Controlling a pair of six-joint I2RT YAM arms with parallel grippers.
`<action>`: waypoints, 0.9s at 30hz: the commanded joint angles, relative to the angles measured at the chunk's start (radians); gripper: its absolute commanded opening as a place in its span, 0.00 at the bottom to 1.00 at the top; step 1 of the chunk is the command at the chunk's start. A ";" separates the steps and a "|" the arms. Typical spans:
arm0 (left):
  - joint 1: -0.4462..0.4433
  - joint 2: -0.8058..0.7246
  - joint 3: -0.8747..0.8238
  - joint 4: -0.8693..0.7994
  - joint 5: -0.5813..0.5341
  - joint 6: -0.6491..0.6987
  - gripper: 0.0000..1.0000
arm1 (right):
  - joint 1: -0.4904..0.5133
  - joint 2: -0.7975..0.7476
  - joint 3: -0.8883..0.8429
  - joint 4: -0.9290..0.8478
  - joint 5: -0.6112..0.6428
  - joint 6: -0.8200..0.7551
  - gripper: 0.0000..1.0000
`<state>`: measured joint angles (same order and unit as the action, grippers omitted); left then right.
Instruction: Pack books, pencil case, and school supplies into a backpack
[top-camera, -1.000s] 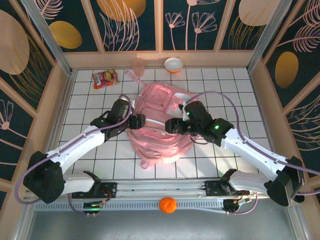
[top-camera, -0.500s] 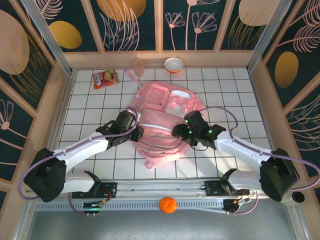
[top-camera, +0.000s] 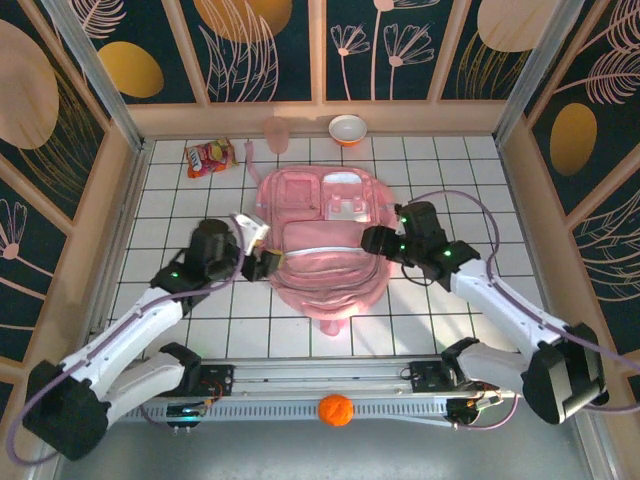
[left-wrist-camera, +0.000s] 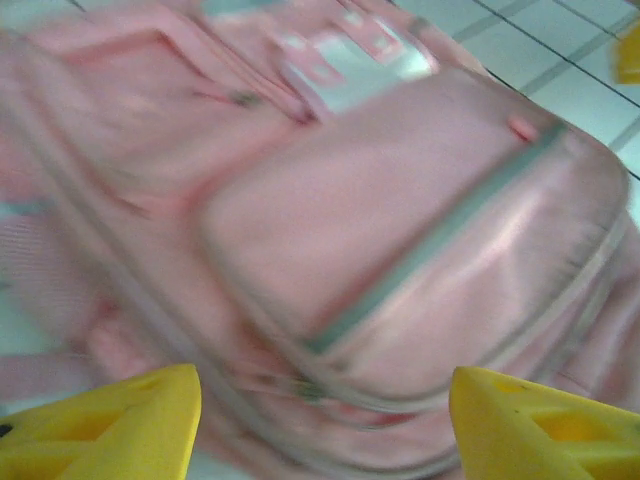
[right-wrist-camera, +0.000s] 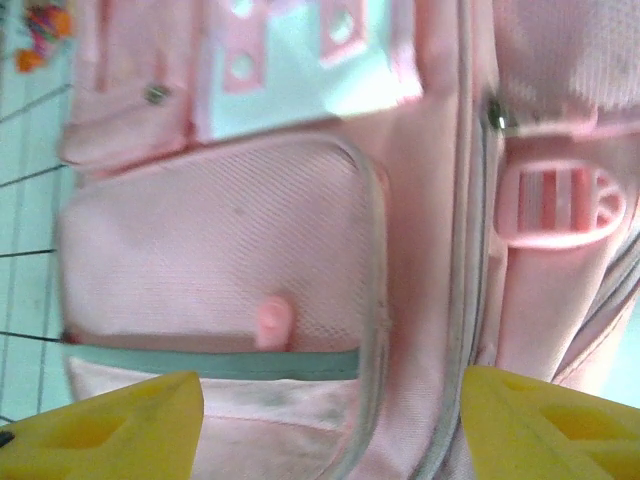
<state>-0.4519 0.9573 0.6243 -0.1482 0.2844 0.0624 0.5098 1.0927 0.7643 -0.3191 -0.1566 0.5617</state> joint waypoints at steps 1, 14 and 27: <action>0.115 0.034 0.010 -0.032 0.231 0.355 0.65 | -0.023 -0.063 0.012 0.018 -0.077 -0.071 0.67; 0.133 0.417 0.183 -0.168 0.180 1.011 0.77 | 0.050 -0.167 -0.060 0.099 -0.218 -0.068 0.53; 0.052 0.541 0.200 -0.165 0.174 1.090 0.54 | 0.075 -0.168 -0.054 0.113 -0.216 -0.098 0.50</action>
<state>-0.3759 1.4799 0.8211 -0.3119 0.4576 1.1095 0.5762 0.9344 0.7059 -0.2245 -0.3683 0.4915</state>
